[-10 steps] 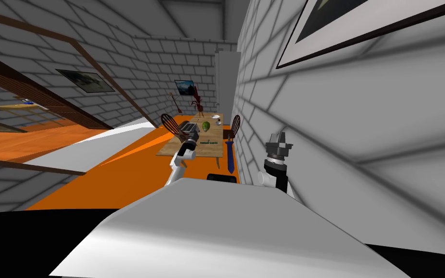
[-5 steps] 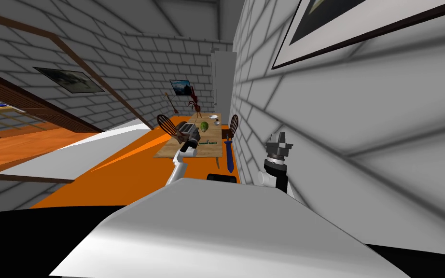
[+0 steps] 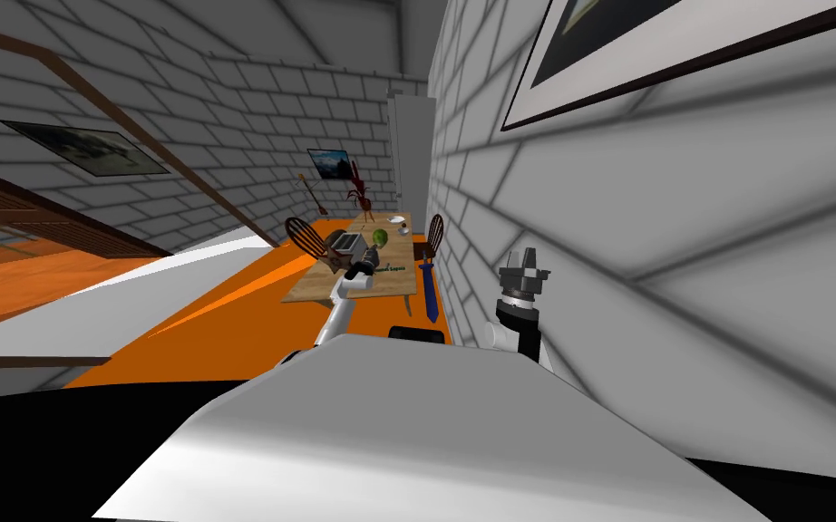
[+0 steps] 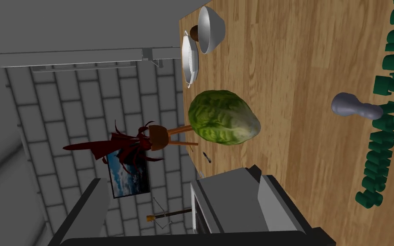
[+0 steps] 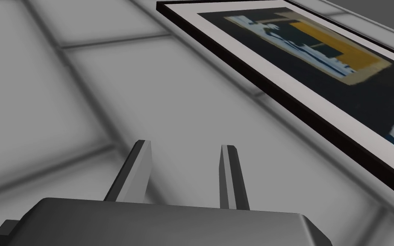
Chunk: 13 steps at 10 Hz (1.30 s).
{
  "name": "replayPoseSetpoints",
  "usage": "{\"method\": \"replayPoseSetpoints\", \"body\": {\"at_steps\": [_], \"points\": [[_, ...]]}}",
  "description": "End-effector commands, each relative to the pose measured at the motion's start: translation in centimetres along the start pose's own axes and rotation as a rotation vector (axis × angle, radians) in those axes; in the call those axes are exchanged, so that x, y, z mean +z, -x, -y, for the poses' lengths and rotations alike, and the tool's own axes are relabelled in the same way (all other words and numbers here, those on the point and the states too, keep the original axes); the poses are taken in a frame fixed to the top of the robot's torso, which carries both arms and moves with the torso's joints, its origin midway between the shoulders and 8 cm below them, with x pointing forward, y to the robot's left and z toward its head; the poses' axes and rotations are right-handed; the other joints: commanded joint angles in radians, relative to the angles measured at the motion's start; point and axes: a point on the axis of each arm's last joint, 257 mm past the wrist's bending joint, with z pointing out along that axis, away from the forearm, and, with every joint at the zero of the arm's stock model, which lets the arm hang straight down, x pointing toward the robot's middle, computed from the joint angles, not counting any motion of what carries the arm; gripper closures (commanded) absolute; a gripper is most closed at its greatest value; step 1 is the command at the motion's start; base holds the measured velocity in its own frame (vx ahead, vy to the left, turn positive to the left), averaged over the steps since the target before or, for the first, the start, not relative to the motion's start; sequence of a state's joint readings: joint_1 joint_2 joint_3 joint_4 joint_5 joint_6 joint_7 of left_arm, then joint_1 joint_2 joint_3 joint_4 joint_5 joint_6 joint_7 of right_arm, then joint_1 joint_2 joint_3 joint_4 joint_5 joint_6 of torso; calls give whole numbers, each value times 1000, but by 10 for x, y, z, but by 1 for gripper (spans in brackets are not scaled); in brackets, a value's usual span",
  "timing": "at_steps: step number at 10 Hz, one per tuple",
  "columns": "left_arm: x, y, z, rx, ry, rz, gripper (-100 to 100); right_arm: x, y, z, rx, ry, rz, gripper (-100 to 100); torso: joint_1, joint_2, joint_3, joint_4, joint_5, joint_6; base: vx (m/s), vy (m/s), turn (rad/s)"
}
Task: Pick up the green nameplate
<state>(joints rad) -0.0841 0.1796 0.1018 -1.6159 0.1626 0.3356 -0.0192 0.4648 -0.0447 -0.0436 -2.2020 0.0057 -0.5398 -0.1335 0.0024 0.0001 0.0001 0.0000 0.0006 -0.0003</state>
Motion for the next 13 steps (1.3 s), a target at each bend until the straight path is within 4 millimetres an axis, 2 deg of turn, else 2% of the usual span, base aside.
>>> {"method": "replayPoseSetpoints", "body": {"at_steps": [1, 6, 10, 13], "points": [[4, -1, -14, -2, 49, -2, -100, 0, 0, 0, 0, 0, 0, 0, 0, 0, 0, 0, 0, 0, -11, 33, -72], [21, -5, -57, 5, 224, -14, -100, 0, 0, 0, 0, 0, 0, 0, 0, 0, 0, 0, 0, -1, -12, 37, -107], [27, -5, -91, 18, 349, -17, -100, 0, 0, 0, 0, 0, 0, 0, 0, 0, 0, 0, 0, -1, -10, 39, -100], [28, -3, -108, 27, 412, -17, -100, 0, 0, 0, 0, 0, 0, 0, 0, -1, 0, 0, 0, 0, -6, 38, -92]]}}
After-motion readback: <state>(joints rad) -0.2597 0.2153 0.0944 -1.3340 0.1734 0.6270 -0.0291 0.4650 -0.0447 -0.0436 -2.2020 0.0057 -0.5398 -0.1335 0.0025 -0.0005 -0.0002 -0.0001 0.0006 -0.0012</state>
